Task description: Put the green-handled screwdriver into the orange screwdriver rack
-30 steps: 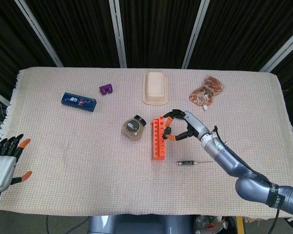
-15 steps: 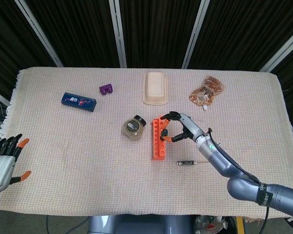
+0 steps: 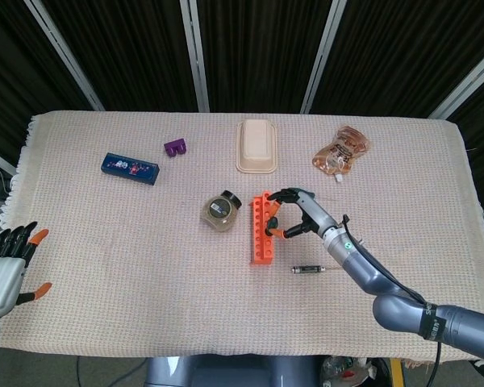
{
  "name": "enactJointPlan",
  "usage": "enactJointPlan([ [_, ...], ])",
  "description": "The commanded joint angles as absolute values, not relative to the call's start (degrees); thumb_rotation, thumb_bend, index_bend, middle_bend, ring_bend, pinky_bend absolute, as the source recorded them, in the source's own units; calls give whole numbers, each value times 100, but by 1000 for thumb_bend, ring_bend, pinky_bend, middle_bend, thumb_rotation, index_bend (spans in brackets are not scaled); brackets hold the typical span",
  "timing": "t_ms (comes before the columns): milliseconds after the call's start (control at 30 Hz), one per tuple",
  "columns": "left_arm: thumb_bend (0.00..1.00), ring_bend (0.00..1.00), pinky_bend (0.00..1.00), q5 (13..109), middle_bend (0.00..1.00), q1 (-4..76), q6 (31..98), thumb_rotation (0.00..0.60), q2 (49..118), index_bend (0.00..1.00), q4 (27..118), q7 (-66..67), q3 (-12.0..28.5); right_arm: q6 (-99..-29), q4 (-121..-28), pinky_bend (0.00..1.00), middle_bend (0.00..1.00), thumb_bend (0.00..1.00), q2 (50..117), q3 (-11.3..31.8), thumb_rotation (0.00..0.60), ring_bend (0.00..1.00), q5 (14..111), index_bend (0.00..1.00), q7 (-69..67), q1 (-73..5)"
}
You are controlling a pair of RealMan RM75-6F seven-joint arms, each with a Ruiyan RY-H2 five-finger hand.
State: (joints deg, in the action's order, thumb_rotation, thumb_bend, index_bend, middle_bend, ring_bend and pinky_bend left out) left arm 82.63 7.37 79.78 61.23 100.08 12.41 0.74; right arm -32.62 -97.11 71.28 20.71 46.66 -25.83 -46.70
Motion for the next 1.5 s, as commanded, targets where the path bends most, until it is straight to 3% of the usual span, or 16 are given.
enactJointPlan([
  [33, 162, 0, 0, 8270, 0, 736, 7990, 600, 6123, 111, 10007, 1238, 79, -3287, -9683, 0, 192, 323, 7167, 2046, 600, 0, 4677, 598, -2559, -4667],
  [400, 162, 0, 0, 8274, 0, 716, 7996, 600, 6127, 110, 9964, 1176, 61, -3351, -9596, 0, 175, 310, 7313, 1979, 600, 0, 4677, 560, -2525, -4639],
  [833, 160, 0, 0, 8272, 0, 711, 7999, 600, 6148, 110, 9901, 1114, 67, -3340, -9616, 0, 122, 156, 7312, 1970, 600, 0, 4779, 362, -2495, -4600],
  [1067, 162, 0, 0, 8290, 0, 712, 8018, 600, 6133, 107, 9915, 1096, 76, -3411, -9818, 0, 112, 123, 7137, 2060, 600, 0, 4944, 324, -2555, -4486],
  [1333, 165, 0, 0, 8310, 0, 718, 8059, 600, 6116, 105, 9943, 1098, 106, -3636, -10180, 0, 114, 129, 6648, 2284, 600, 0, 5224, 302, -2693, -4221],
  [1500, 161, 0, 0, 8232, 0, 718, 8042, 600, 6145, 105, 9904, 1143, 125, -4341, -10099, 0, 151, 280, 6480, 2190, 600, 0, 5431, 309, -2218, -3998],
])
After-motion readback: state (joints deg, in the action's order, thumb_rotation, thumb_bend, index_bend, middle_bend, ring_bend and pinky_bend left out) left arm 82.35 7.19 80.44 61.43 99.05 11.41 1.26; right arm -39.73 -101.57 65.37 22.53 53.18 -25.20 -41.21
